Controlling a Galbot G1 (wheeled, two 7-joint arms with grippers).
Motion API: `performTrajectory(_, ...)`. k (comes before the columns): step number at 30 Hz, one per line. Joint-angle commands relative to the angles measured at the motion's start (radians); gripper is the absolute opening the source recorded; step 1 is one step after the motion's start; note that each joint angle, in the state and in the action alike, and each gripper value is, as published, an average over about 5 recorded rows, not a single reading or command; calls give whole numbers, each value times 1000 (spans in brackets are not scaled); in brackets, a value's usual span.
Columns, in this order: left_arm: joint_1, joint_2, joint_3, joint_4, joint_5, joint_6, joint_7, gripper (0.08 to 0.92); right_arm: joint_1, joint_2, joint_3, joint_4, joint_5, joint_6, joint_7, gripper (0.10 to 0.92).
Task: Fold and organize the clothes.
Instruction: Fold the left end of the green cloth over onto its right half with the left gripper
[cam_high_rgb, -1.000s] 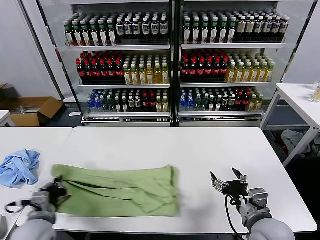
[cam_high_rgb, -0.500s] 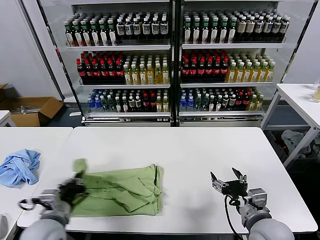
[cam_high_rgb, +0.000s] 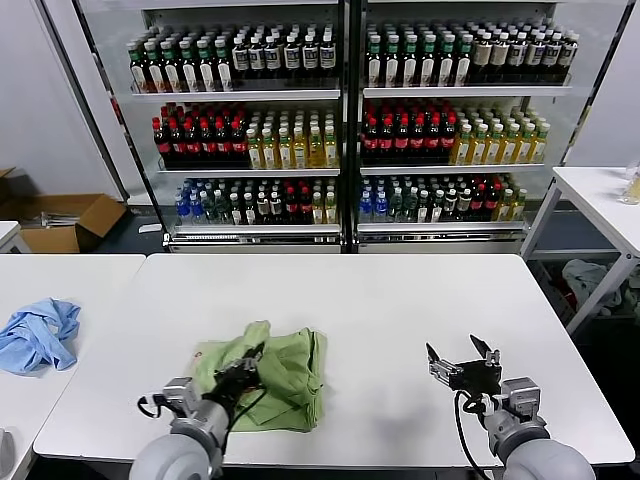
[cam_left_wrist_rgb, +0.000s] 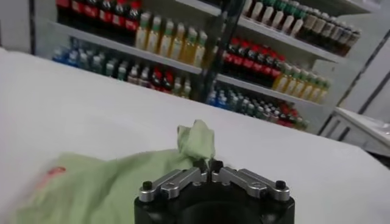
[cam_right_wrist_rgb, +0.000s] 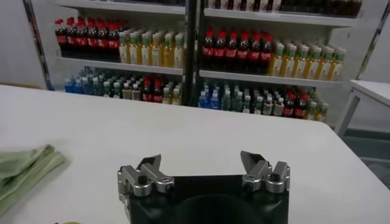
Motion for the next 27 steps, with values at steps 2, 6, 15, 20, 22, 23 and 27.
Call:
performTrajectory(2, -50, -49, 81, 28, -44, 1, -26, 92, -3, 0, 7, 3, -5, 0, -1, 823)
performTrajectory(6, -86, -67, 91, 61, -59, 4, -64, 92, -6, 1, 10, 2, -7, 0, -1, 823)
performTrajectory(15, -114, -139, 142, 103, -96, -88, -90, 286, 1, 8, 0, 1, -15, -1, -2, 823)
performTrajectory(20, -39, -111, 108, -101, -92, -123, -38, 434, 4, 11, -4, 2, -18, 0, -4, 823)
performTrajectory(22, 2, -74, 51, -168, -61, -135, -14, 486, 9, 10, -4, -2, -18, 0, -6, 823)
performTrajectory(23, 27, -51, 8, -190, -37, -141, -4, 520, 12, 10, -4, -5, -17, 0, -7, 823)
performTrajectory(27, 125, 34, -187, -138, 91, -124, 2, 633, 27, 11, -12, -14, -16, 1, -12, 823)
